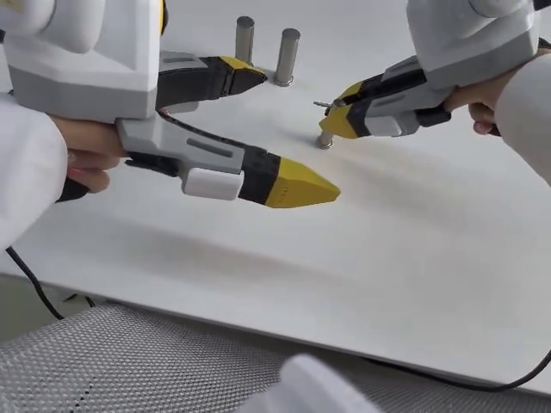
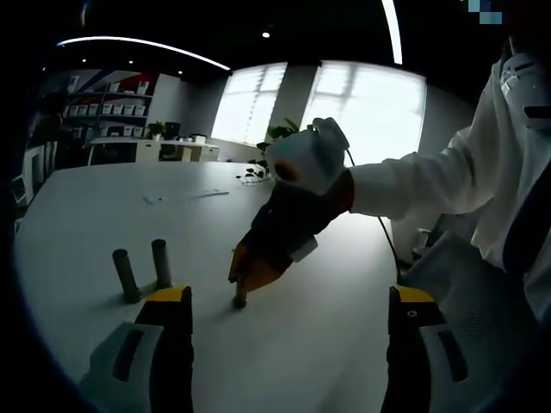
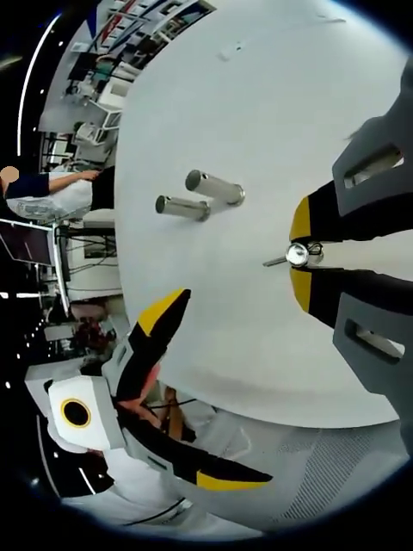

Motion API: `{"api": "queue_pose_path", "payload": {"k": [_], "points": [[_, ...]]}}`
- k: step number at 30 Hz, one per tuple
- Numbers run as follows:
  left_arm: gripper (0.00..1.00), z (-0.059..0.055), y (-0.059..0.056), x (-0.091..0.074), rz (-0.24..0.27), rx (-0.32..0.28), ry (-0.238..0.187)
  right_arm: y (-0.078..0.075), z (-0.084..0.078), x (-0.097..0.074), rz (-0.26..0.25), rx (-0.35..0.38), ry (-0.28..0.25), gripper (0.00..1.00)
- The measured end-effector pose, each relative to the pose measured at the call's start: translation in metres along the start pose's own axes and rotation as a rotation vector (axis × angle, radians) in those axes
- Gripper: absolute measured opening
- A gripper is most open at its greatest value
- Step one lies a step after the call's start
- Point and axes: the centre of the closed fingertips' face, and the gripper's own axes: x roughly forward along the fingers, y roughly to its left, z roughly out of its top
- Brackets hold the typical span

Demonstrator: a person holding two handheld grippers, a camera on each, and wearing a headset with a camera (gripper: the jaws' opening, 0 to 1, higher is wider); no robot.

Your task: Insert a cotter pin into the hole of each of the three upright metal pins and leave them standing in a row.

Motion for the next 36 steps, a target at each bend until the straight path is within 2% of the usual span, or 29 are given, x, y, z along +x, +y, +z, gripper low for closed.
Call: {"api": "queue_pose_path", "payload": {"k": [2,8,11,13,16,19,21,26,27,29,31,34,36], "points": [[0.94,0.000,0.001,0.000,0.004,-0.008,0.002,0.002,0.001,-0.001,-0.003,-0.016,-0.002,0.05],[0.94,0.006,0.002,-0.002,0.014,-0.015,-0.014,0.001,0.015,-0.012,-0.041,-0.027,-0.070,0.12],[0.93,0.007,0.003,-0.004,0.019,-0.008,-0.009,0.000,0.028,-0.021,-0.060,-0.045,-0.139,0.17],[0.93,0.008,0.004,-0.005,0.022,-0.007,-0.008,0.004,0.038,-0.030,-0.070,-0.076,-0.194,0.20],[0.93,0.009,0.007,-0.006,0.030,-0.008,-0.006,0.014,0.051,-0.043,-0.088,-0.171,-0.255,0.21],[0.93,0.012,0.011,-0.007,0.038,-0.008,-0.010,0.022,0.054,-0.053,-0.093,-0.194,-0.283,0.24],[0.92,0.016,0.014,-0.007,0.041,-0.008,-0.016,0.026,0.056,-0.063,-0.125,-0.203,-0.309,0.23],[0.91,0.019,0.024,-0.008,0.054,0.000,-0.005,0.031,0.051,-0.084,-0.156,-0.152,-0.370,0.25],[0.91,0.019,0.026,-0.009,0.059,0.005,0.002,0.029,0.051,-0.090,-0.173,-0.122,-0.410,0.27],[0.91,0.019,0.031,-0.009,0.068,0.009,0.007,0.034,0.053,-0.103,-0.167,-0.044,-0.462,0.31],[0.91,0.021,0.035,-0.009,0.072,0.013,0.009,0.032,0.047,-0.112,-0.194,-0.015,-0.505,0.33],[0.91,0.022,0.039,-0.009,0.077,0.016,0.012,0.032,0.039,-0.122,-0.221,0.028,-0.527,0.49],[0.91,0.023,0.040,-0.009,0.080,0.020,0.015,0.035,0.034,-0.125,-0.215,0.078,-0.537,0.60]]}}
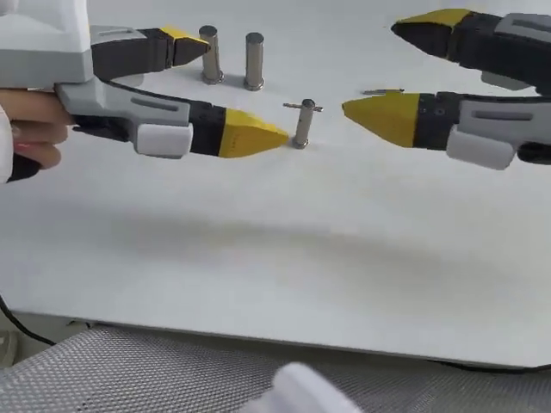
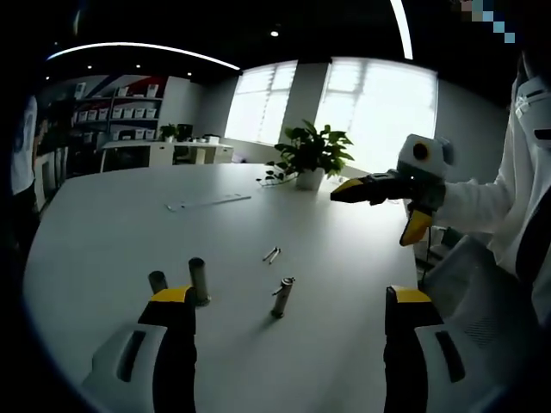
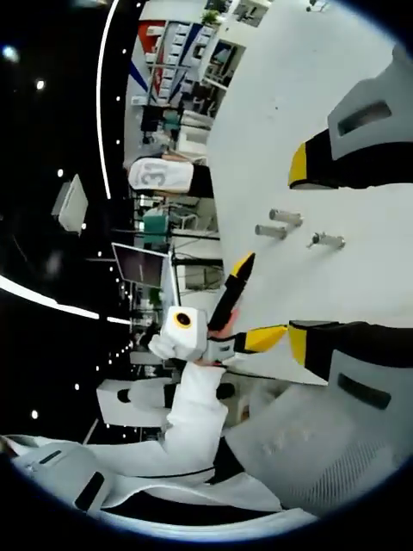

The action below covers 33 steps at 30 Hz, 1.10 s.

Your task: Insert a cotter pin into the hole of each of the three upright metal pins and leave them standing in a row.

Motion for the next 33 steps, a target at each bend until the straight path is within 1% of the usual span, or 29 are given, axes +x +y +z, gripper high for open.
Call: {"api": "queue_pose_path", "payload": {"k": [1,3,5,7,8,9,12,13,14,16,17,18,19,21,22,26,27,28,30,31,32,33], "points": [[0.91,0.000,0.000,0.000,0.001,0.002,0.001,0.000,0.000,-0.003,-0.008,0.012,-0.011,0.64],[0.91,0.001,0.001,0.001,0.001,0.003,0.001,0.005,-0.003,-0.012,-0.026,0.041,-0.021,0.68],[0.91,0.002,0.002,0.002,0.003,0.004,-0.001,0.005,-0.006,-0.018,-0.045,0.073,-0.021,0.76],[0.91,0.003,0.004,0.002,0.005,0.007,0.001,0.004,-0.012,-0.025,-0.065,0.105,-0.020,0.85],[0.91,0.003,0.004,0.003,0.007,0.007,0.002,0.007,-0.013,-0.028,-0.073,0.128,-0.020,0.88],[0.91,0.004,0.006,0.003,0.011,0.009,0.001,0.008,-0.014,-0.030,-0.078,0.133,-0.019,0.91],[0.92,0.007,0.011,0.003,0.022,0.012,-0.003,0.009,-0.020,-0.037,-0.105,0.170,0.007,0.97],[0.92,0.009,0.014,0.002,0.029,0.011,-0.007,0.009,-0.023,-0.038,-0.107,0.181,0.016,0.97],[0.92,0.010,0.016,0.002,0.035,0.013,-0.011,0.011,-0.023,-0.040,-0.103,0.175,0.015,0.97],[0.92,0.013,0.021,0.001,0.045,0.015,-0.018,0.011,-0.033,-0.044,-0.124,0.195,0.069,0.98],[0.93,0.014,0.025,0.001,0.057,0.015,-0.019,0.011,-0.040,-0.047,-0.132,0.201,0.100,0.98],[0.93,0.014,0.028,0.001,0.068,0.019,-0.019,0.011,-0.042,-0.048,-0.139,0.205,0.110,0.98],[0.93,0.015,0.034,0.000,0.089,0.019,-0.021,0.012,-0.046,-0.049,-0.143,0.214,0.117,0.98],[0.93,0.016,0.044,-0.001,0.123,0.013,-0.029,0.011,-0.051,-0.052,-0.153,0.232,0.127,0.98],[0.93,0.016,0.051,-0.002,0.145,0.005,-0.034,0.011,-0.053,-0.053,-0.159,0.234,0.128,0.98],[0.90,0.018,0.069,-0.004,0.194,0.011,-0.046,0.012,-0.060,-0.057,-0.166,0.271,0.137,0.98],[0.89,0.019,0.073,-0.005,0.210,0.011,-0.056,0.013,-0.061,-0.058,-0.167,0.272,0.142,0.98],[0.88,0.022,0.081,-0.006,0.237,0.007,-0.074,0.012,-0.063,-0.059,-0.172,0.273,0.146,0.98],[0.85,0.021,0.089,-0.005,0.258,0.014,-0.073,0.011,-0.068,-0.062,-0.187,0.284,0.161,0.98],[0.84,0.021,0.091,-0.005,0.262,0.014,-0.071,0.010,-0.069,-0.063,-0.191,0.289,0.166,0.98],[0.83,0.018,0.097,-0.003,0.274,0.014,-0.065,0.010,-0.071,-0.065,-0.199,0.307,0.164,0.98],[0.82,0.017,0.101,-0.002,0.283,0.018,-0.059,0.009,-0.072,-0.066,-0.204,0.313,0.162,0.98]]}}
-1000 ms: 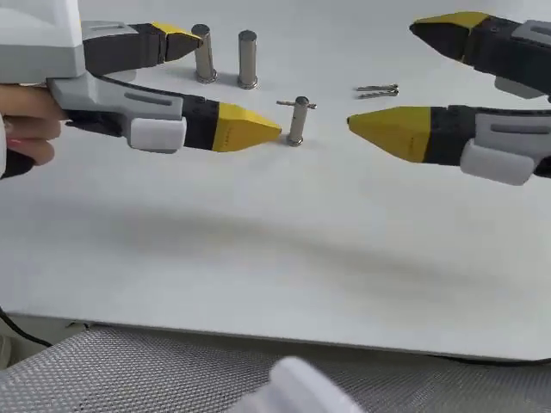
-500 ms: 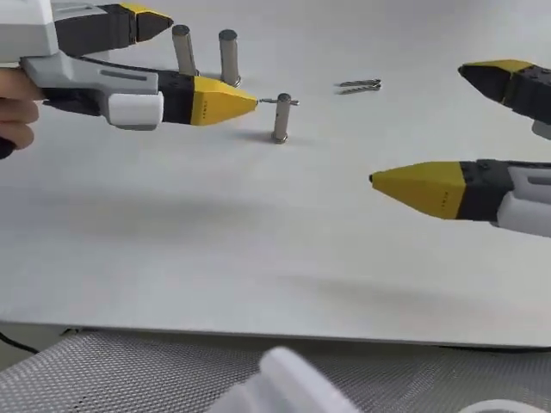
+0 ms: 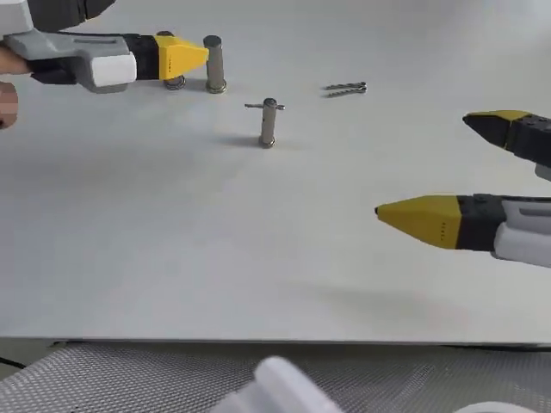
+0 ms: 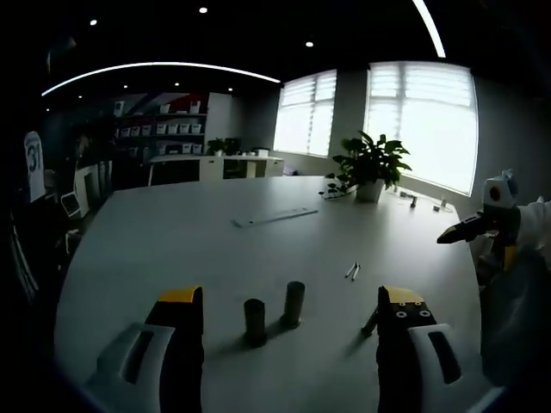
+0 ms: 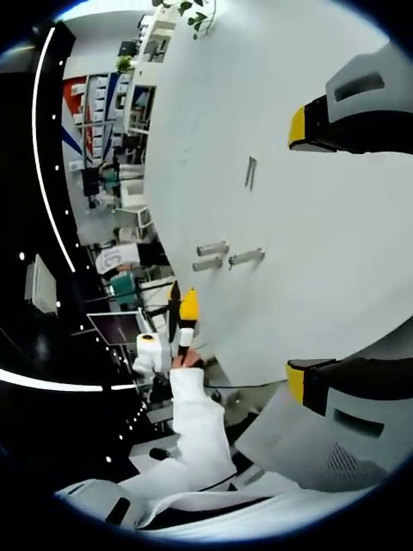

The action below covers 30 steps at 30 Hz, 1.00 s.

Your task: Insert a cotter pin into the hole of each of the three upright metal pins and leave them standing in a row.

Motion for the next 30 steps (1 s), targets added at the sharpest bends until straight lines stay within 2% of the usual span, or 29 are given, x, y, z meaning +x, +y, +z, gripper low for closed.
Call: {"api": "queue_pose_path", "payload": {"k": [4,8,9,12,15,18,22,25,28,30], "points": [[0.78,-0.013,0.014,0.009,0.047,0.000,0.042,-0.003,-0.003,-0.008,-0.028,-0.001,0.006,0.98],[0.68,-0.026,0.023,0.017,0.076,0.023,0.095,-0.006,-0.006,-0.014,-0.043,0.026,0.006,0.98],[0.68,-0.030,0.027,0.018,0.098,0.034,0.116,-0.006,-0.006,-0.015,-0.047,0.028,0.006,0.98],[0.66,-0.032,0.027,0.022,0.103,0.044,0.120,-0.007,-0.007,-0.017,-0.057,0.020,0.013,0.98],[0.59,-0.036,0.027,0.028,0.100,0.032,0.131,-0.008,-0.006,-0.019,-0.065,0.017,0.006,0.98],[0.48,-0.043,0.032,0.031,0.124,0.005,0.150,-0.009,-0.005,-0.019,-0.069,0.023,0.002,0.98],[0.35,-0.046,0.036,0.033,0.145,0.001,0.163,-0.007,-0.006,-0.018,-0.062,0.024,0.006,0.98],[0.34,-0.050,0.043,0.033,0.186,-0.031,0.176,-0.007,-0.005,-0.017,-0.060,0.023,0.008,0.98],[0.30,-0.053,0.044,0.033,0.182,-0.046,0.179,-0.005,-0.005,-0.016,-0.048,0.023,0.012,0.98],[0.25,-0.053,0.039,0.034,0.150,-0.044,0.177,-0.004,-0.005,-0.014,-0.042,0.022,0.017,0.98]]}}
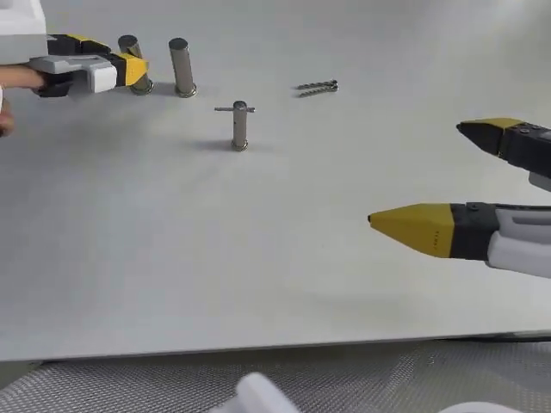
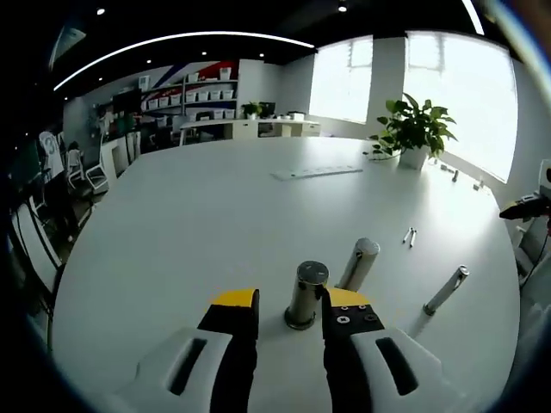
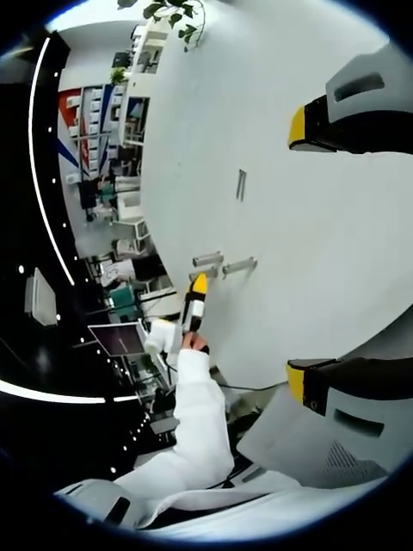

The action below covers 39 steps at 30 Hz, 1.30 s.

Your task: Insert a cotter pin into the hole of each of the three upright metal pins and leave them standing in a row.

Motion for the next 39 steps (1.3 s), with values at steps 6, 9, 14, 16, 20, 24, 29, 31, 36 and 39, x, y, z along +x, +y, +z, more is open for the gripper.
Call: {"api": "queue_pose_path", "payload": {"k": [6,9,14,16,20,24,29,31,36,39], "points": [[0.13,0.001,-0.008,0.004,-0.046,-0.017,-0.010,0.002,0.002,0.002,0.007,-0.006,-0.005,0.97],[0.12,0.001,-0.009,0.007,-0.048,-0.009,-0.014,0.003,0.001,0.003,0.011,-0.010,0.002,0.97],[0.11,0.004,-0.007,0.009,-0.028,0.035,-0.026,0.004,-0.001,0.004,0.016,-0.010,0.010,0.96],[0.11,0.003,-0.007,0.008,-0.025,0.030,-0.023,0.004,-0.001,0.004,0.018,-0.008,0.009,0.96],[0.10,0.003,-0.003,0.007,-0.011,0.034,-0.020,0.005,-0.002,0.003,0.019,-0.013,0.010,0.95],[0.10,0.002,-0.003,-0.002,-0.019,0.026,-0.013,0.004,0.001,0.002,0.018,-0.016,0.002,0.95],[0.10,0.013,-0.020,-0.021,-0.094,0.129,-0.036,0.002,0.002,0.000,0.015,-0.017,-0.002,0.95],[0.10,0.018,-0.031,-0.032,-0.123,0.143,-0.049,0.002,0.002,-0.001,0.014,-0.018,-0.003,0.95],[0.10,0.034,-0.054,-0.056,-0.184,0.145,-0.073,0.003,0.002,-0.002,0.016,-0.021,-0.006,0.95],[0.10,0.048,-0.073,-0.070,-0.251,0.155,-0.120,0.004,0.002,-0.002,0.017,-0.029,-0.006,0.94]]}}
